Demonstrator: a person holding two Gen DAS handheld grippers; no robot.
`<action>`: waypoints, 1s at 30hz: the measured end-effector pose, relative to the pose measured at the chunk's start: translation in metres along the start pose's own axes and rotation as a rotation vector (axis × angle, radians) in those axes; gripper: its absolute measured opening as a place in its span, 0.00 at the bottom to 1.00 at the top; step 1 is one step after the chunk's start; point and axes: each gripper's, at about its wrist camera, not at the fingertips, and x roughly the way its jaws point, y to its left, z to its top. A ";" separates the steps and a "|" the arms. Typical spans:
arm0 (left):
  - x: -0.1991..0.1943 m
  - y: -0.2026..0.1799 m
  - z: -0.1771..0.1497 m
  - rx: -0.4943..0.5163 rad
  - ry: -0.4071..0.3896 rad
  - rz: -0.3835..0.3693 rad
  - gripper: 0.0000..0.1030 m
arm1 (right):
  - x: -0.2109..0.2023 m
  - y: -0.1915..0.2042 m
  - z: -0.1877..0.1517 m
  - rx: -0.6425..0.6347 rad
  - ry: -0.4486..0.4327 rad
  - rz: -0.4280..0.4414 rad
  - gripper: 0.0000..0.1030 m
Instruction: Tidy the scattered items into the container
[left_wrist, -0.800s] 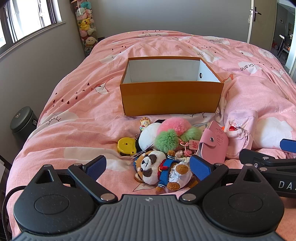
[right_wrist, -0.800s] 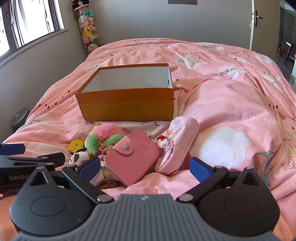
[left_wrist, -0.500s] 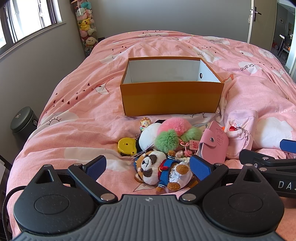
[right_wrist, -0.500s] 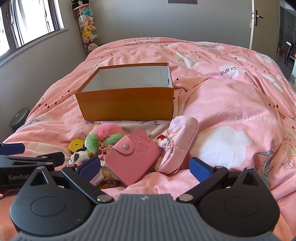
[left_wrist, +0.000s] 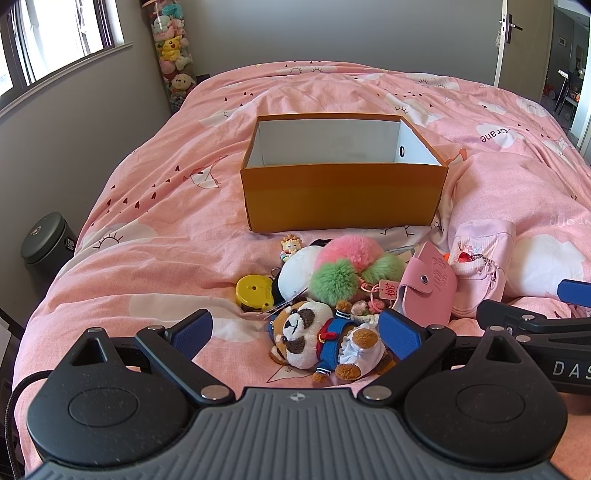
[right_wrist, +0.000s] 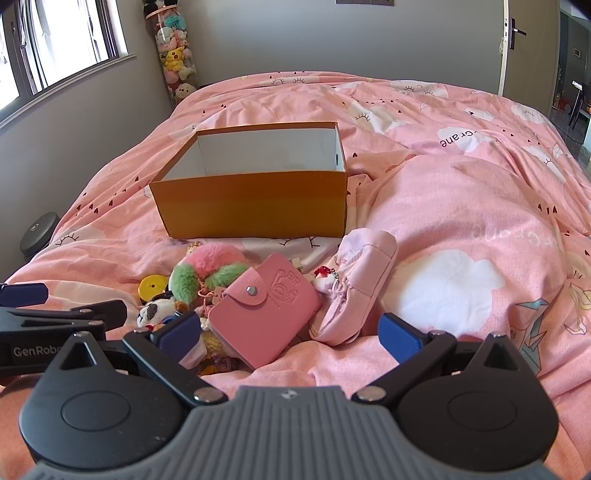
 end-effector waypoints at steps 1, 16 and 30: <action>0.000 0.001 0.000 0.000 0.000 0.000 1.00 | 0.000 0.000 0.000 0.000 0.000 0.000 1.00; 0.000 0.001 0.000 0.002 0.000 0.000 1.00 | 0.006 0.000 -0.004 0.003 0.005 0.002 1.00; 0.000 0.000 0.000 0.003 0.001 0.000 1.00 | 0.003 -0.001 -0.001 0.012 0.022 0.011 1.00</action>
